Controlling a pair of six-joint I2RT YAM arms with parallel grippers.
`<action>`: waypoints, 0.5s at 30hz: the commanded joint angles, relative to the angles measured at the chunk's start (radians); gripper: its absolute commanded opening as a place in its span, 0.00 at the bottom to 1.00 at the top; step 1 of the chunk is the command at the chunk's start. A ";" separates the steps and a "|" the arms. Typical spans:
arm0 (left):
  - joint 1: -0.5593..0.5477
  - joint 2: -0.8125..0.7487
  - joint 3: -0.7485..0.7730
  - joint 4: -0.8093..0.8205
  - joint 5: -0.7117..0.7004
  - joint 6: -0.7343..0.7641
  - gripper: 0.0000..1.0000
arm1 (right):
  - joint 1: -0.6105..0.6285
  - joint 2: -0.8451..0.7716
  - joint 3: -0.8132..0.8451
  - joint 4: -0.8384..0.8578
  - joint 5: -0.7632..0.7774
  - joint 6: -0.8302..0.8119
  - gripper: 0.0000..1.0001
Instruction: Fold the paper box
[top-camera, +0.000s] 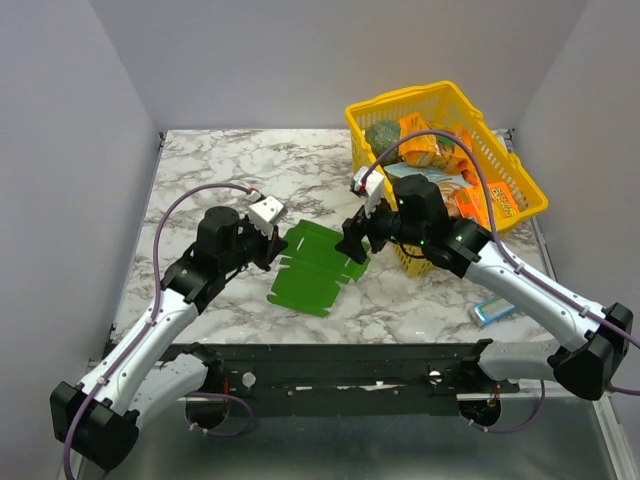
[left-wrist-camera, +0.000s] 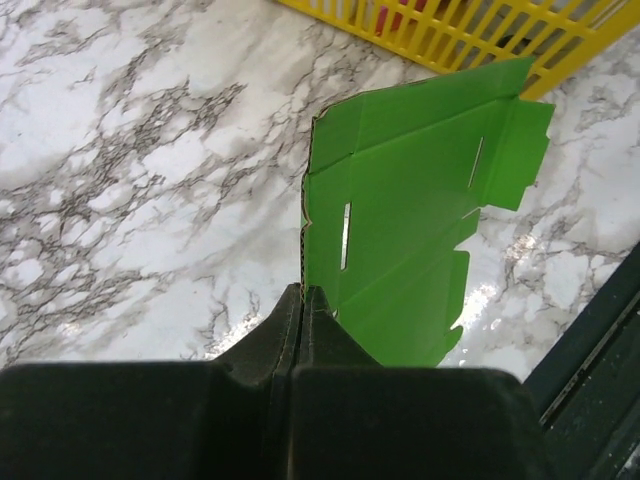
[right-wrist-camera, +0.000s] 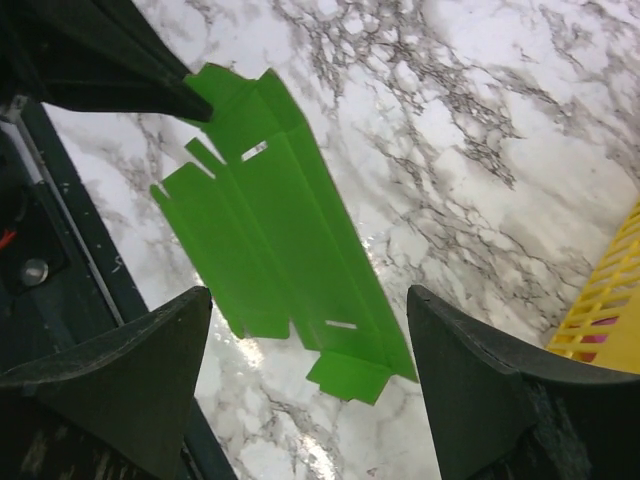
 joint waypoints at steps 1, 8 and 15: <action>-0.004 -0.026 0.001 0.019 0.118 0.029 0.00 | 0.002 0.050 0.019 0.012 0.062 -0.086 0.87; -0.004 -0.049 -0.002 0.016 0.150 0.041 0.00 | 0.003 0.073 0.002 0.015 0.065 -0.135 0.82; -0.004 -0.052 -0.001 0.013 0.155 0.044 0.00 | 0.003 0.082 -0.009 0.030 -0.063 -0.133 0.59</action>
